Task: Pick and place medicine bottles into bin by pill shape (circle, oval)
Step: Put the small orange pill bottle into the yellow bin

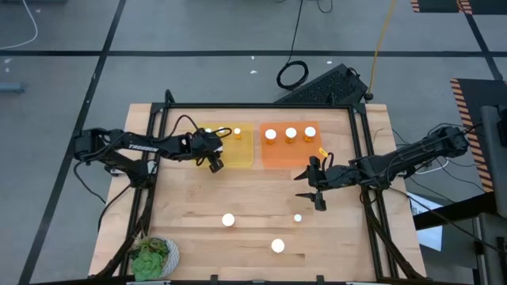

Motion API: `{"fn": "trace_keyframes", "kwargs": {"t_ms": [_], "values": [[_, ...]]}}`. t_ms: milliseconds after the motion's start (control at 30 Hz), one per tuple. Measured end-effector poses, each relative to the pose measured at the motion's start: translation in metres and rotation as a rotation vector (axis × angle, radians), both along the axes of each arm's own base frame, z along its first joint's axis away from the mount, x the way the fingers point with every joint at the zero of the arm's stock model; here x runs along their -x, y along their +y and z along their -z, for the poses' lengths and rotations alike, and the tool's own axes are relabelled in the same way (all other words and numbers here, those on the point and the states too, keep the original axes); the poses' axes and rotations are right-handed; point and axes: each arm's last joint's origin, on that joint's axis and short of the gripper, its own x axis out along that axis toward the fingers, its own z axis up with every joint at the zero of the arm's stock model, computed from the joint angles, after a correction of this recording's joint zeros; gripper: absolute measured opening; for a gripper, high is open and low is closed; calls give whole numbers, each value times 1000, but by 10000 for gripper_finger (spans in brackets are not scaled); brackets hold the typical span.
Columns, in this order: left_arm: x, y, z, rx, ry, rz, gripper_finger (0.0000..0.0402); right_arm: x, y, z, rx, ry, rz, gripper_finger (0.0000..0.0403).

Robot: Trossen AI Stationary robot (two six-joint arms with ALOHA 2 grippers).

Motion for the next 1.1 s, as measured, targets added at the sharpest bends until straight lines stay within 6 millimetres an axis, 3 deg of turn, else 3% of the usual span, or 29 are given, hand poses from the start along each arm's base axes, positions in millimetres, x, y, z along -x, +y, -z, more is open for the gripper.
{"fn": "trace_keyframes", "kwargs": {"t_ms": [400, 733, 1100], "values": [[1, -2, -4, 30, 56, -2, 227, 0, 0, 0, -7, 1, 5, 263], [-6, -2, -15, 20, 60, 11, 232, 0, 0, 0, -12, 1, 8, 263], [1, -6, -37, -5, 77, 3, 232, -5, 1, -8, -44, -98, 11, 263]]}}
